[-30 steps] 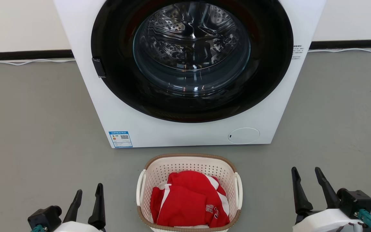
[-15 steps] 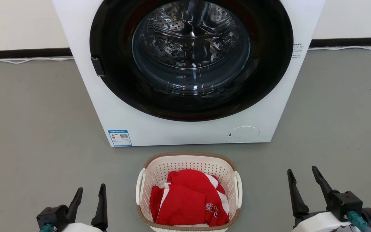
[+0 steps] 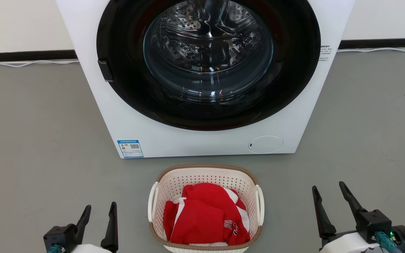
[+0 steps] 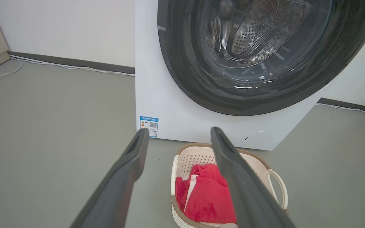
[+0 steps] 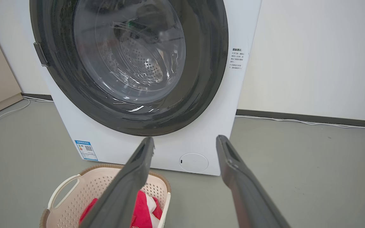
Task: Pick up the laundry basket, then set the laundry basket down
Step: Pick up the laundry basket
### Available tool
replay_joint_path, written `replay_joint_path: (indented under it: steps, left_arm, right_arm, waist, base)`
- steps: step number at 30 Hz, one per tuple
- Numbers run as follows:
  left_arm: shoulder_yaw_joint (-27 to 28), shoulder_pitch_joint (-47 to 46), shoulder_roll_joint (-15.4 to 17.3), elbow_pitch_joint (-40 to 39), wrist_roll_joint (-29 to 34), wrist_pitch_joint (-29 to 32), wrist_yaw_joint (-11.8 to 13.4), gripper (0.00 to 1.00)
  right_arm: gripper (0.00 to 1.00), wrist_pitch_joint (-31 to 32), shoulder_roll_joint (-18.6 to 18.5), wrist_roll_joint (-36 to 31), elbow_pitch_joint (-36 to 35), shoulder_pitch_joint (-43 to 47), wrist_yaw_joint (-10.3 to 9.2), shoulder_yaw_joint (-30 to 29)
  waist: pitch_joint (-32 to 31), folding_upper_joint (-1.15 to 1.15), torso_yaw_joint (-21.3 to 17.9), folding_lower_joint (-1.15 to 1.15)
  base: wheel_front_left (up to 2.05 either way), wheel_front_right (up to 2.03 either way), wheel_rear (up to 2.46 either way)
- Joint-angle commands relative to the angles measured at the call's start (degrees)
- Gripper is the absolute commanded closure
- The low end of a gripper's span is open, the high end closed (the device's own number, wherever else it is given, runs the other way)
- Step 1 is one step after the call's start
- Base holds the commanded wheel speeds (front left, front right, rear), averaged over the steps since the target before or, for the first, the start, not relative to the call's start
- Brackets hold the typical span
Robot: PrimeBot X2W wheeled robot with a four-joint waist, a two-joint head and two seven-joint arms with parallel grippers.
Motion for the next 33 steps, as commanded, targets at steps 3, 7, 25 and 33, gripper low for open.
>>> replay_joint_path:
  steps: [3, 7, 25, 33]
  left_arm:
    - [1.52, -3.36, 0.82, -0.89, 0.47, -0.61, -0.35, 0.0]
    - [1.21, -3.85, 0.89, -0.64, 0.23, -0.61, -0.35, 0.0]
    - [-4.06, -15.91, 2.47, 8.46, -2.18, -0.61, -0.35, 0.0]
    - [-8.9, -27.18, 4.15, 20.92, -5.16, -0.61, -0.35, 0.0]
  right_arm:
    - [0.0, -0.8, -0.76, -0.39, -1.2, -2.62, 0.36, 1.3]
    - [0.0, -0.8, -0.76, -0.25, -1.14, -2.97, 0.36, 1.15]
    - [0.0, -0.8, -0.76, 3.56, 10.51, -15.87, 0.36, 1.23]
    - [0.0, -0.8, -0.76, 5.5, 25.54, -26.0, 0.36, 3.48]
  waist:
    - [0.45, 0.0, 0.02, 0.0]
    - [1.19, 0.0, 0.08, 0.0]
    - [13.86, 0.0, 0.09, 0.0]
    - [21.49, 0.0, -0.08, 0.0]
  base:
    - [0.0, 0.0, 0.0]
    - [0.0, 0.0, 0.0]
    - [0.0, 0.0, 0.0]
    - [0.0, 0.0, 0.0]
